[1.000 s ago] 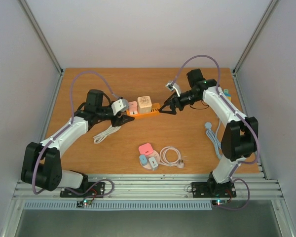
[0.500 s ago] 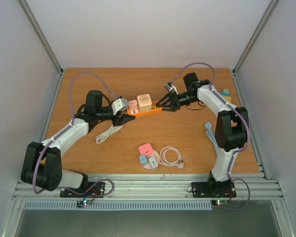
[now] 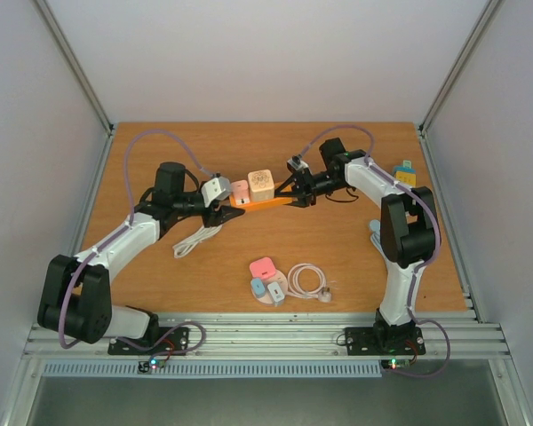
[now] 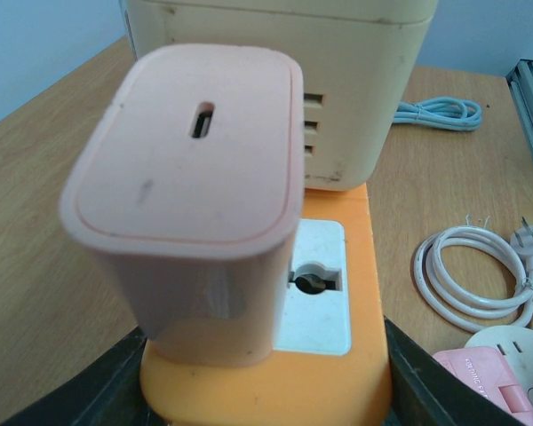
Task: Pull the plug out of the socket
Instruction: Remove the plug from the socket.
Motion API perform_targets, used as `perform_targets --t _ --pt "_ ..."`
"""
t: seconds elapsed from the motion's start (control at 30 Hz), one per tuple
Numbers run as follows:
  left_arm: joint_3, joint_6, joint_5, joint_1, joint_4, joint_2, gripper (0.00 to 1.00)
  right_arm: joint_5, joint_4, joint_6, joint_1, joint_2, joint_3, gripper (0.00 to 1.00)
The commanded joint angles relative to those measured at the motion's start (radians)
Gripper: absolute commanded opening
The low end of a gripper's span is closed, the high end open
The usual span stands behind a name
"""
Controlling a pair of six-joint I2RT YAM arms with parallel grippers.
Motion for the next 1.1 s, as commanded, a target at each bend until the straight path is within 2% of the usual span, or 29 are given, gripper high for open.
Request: perform_targets --t 0.0,0.13,0.23,0.33,0.37,0.4,0.53,0.57,0.93,1.07 --pt "0.018 0.027 0.06 -0.007 0.095 -0.025 0.0 -0.057 0.017 0.035 0.006 0.007 0.011 0.43" --pt "0.018 0.028 0.058 -0.008 0.088 -0.028 0.0 -0.065 0.022 0.036 0.006 0.004 0.007 0.4" --pt "0.019 0.034 0.061 -0.007 0.079 -0.027 0.01 -0.06 0.039 0.059 0.006 0.003 0.003 0.32" --pt "0.027 0.036 0.058 -0.007 0.063 -0.024 0.02 -0.068 0.064 0.082 0.007 0.001 -0.003 0.14" --pt "0.034 0.036 0.054 -0.008 0.056 -0.023 0.11 -0.072 0.071 0.086 0.006 0.0 -0.003 0.07" --pt "0.041 0.035 0.047 -0.008 0.038 -0.022 0.26 -0.074 0.074 0.088 0.006 -0.003 -0.005 0.03" --pt "0.065 0.041 0.02 -0.007 -0.034 -0.019 0.93 -0.057 0.094 0.096 0.004 -0.026 -0.014 0.01" --pt "0.071 0.042 0.017 -0.007 -0.052 -0.019 0.99 -0.053 0.098 0.095 0.003 -0.035 -0.017 0.01" --pt "0.189 0.185 -0.008 -0.007 -0.391 -0.032 0.99 0.079 0.039 0.003 -0.098 -0.102 -0.021 0.01" --pt "0.253 0.205 -0.043 -0.011 -0.487 -0.03 1.0 0.149 -0.151 -0.167 -0.105 -0.107 0.015 0.01"
